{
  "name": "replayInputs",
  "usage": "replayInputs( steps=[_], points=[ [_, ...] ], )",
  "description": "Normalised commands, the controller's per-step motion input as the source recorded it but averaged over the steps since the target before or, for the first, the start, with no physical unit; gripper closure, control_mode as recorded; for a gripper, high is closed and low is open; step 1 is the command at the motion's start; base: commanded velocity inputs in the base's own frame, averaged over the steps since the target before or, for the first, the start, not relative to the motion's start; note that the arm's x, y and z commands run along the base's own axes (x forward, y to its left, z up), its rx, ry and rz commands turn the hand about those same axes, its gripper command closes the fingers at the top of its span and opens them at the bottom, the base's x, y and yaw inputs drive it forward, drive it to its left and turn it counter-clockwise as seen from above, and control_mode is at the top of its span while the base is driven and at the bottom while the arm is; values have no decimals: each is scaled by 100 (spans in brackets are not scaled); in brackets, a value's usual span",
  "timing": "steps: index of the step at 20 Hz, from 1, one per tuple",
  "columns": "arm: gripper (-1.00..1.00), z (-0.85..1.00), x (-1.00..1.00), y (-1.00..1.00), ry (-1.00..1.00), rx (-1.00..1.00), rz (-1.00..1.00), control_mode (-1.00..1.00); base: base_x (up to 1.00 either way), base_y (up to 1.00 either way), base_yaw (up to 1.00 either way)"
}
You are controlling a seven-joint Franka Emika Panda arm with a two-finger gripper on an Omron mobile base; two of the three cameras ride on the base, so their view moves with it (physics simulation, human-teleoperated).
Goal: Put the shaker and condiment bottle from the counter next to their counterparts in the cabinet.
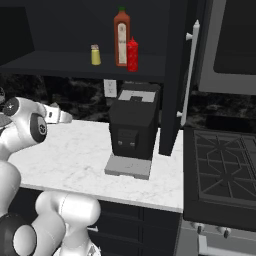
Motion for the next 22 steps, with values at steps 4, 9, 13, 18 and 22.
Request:
replayInputs(
  steps=[4,9,13,18,22],
  points=[
    [100,51,0,-30,0,15,-26,-100,0,0,0],
    [100,51,0,-29,3,21,-21,-100,0,0,0],
    [100,47,0,-13,4,12,-16,-100,0,0,0],
    [100,39,1,0,1,1,-8,-100,0,0,0],
    [100,34,3,0,0,-2,0,-100,0,0,0]
  ],
)
